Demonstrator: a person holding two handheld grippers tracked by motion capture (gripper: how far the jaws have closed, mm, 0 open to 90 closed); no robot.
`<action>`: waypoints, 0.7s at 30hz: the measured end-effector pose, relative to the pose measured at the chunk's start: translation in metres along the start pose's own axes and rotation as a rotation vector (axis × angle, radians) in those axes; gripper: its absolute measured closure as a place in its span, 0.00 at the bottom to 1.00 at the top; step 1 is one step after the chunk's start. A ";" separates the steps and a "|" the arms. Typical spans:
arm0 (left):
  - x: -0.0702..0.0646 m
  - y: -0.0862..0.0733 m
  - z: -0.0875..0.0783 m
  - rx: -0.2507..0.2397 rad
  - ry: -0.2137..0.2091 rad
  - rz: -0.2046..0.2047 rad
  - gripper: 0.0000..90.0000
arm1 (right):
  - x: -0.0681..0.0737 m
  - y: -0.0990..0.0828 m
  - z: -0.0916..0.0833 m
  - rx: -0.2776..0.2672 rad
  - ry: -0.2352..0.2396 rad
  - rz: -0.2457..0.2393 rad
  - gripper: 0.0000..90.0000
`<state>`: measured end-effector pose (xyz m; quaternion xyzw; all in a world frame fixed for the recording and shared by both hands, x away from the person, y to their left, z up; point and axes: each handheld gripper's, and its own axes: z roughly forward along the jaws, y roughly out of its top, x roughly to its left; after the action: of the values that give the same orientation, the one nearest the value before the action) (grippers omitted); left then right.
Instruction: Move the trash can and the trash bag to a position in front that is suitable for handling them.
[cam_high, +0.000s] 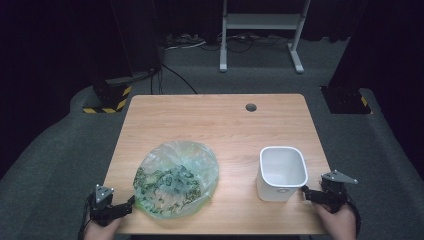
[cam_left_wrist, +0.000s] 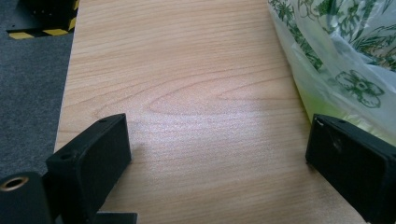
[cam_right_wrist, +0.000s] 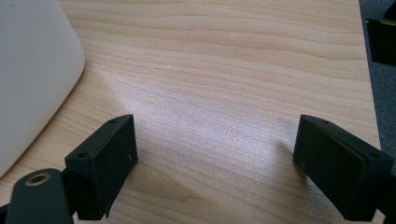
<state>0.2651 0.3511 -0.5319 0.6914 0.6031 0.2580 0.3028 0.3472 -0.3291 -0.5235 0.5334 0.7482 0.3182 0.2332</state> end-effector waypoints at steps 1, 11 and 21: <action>0.000 0.000 0.000 -0.001 -0.002 0.001 0.07 | 0.000 0.000 0.000 0.000 -0.001 0.000 0.15; 0.001 -0.001 -0.003 -0.005 -0.008 -0.011 0.10 | 0.001 0.001 0.001 0.000 -0.003 -0.002 0.14; -0.009 0.016 -0.039 -0.162 -0.029 -0.033 0.13 | 0.001 0.001 0.001 0.000 0.000 -0.001 0.14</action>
<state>0.2466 0.3451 -0.4937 0.6582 0.5872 0.2910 0.3706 0.3481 -0.3277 -0.5236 0.5329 0.7486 0.3180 0.2335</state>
